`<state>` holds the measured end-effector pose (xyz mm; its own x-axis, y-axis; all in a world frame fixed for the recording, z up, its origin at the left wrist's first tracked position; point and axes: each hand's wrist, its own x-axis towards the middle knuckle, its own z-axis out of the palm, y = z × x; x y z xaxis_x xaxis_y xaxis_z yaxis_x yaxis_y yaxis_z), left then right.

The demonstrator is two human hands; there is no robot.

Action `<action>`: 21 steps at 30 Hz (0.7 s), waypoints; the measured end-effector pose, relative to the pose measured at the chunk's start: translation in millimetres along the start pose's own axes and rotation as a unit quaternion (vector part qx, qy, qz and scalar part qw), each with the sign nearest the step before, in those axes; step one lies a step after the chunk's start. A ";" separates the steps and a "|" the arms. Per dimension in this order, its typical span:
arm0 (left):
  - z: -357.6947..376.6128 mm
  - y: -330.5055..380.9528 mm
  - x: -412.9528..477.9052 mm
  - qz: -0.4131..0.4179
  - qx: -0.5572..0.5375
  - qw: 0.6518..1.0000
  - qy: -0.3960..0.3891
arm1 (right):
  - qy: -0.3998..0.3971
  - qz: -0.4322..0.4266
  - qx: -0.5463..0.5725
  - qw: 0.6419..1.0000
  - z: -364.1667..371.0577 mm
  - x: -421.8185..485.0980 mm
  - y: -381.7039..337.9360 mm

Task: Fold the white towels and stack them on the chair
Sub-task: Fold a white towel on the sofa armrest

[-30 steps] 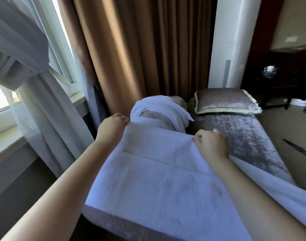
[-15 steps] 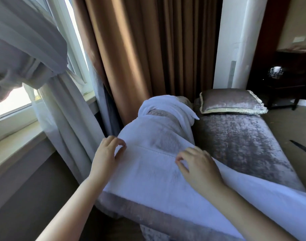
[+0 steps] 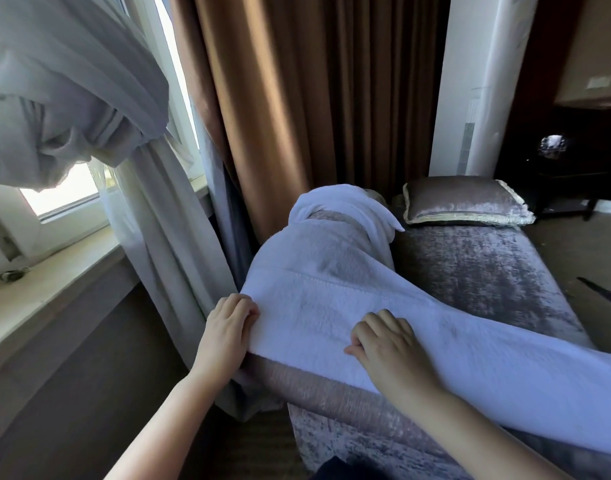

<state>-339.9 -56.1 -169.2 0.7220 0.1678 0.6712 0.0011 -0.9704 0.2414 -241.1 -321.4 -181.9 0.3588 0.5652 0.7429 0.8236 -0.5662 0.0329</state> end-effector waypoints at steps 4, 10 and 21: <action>-5.3 -2.4 -8.8 0.035 0.008 0.999 0.002 | -0.002 -0.002 0.001 1.000 -9.6 -4.8 -4.3; -7.7 -2.1 -17.4 0.025 -0.013 0.999 -0.032 | -0.028 0.028 0.045 0.998 -18.3 -7.1 -5.3; 2.0 11.7 -8.6 -0.075 -0.013 0.997 -0.023 | -0.022 0.079 -0.071 0.994 -50.5 -64.8 37.4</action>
<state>-344.7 -69.2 -173.5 0.7455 0.3012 0.5945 0.0928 -0.9303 0.3549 -255.7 -409.5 -195.0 0.5002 0.4868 0.7161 0.6864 -0.7270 0.0148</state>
